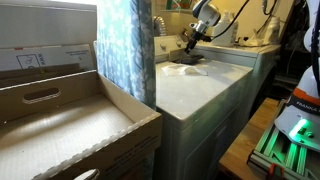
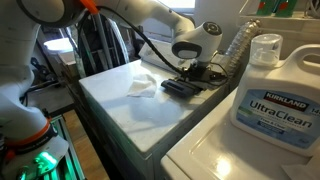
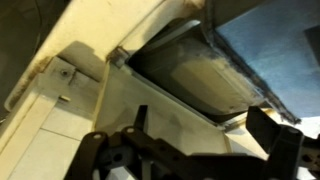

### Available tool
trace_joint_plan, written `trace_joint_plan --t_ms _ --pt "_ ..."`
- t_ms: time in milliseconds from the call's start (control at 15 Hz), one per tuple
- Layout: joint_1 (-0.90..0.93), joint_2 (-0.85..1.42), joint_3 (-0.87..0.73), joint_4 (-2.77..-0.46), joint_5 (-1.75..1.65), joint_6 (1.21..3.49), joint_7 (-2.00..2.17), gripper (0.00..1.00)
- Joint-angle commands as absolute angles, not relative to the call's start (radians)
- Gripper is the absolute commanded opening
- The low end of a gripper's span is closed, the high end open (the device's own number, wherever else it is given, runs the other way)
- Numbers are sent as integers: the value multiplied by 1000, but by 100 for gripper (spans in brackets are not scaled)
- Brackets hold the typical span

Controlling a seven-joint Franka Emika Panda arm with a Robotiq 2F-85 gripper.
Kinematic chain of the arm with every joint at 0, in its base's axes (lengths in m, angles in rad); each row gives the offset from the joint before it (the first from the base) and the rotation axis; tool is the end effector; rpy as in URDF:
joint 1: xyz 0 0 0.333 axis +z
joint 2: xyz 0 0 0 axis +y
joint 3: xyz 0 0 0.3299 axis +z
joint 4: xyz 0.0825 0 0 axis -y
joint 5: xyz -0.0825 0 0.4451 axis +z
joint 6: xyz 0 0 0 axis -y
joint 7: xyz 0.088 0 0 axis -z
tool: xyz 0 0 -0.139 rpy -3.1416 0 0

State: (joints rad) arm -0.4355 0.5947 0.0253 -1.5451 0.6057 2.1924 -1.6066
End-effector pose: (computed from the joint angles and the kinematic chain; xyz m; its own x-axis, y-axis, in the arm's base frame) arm 0.7227 -0.2786 0.2654 0.5825 0.6467 0.4924 0.7510 -0.6600 -0.0216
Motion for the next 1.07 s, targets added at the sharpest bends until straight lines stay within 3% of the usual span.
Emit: trace_joint_plan --t_ms 0,1000 --pt "-447 612 14 -1497 582 2040 -1596 100" --pt "-433 642 -2 -1476 445 1969 -1632 100"
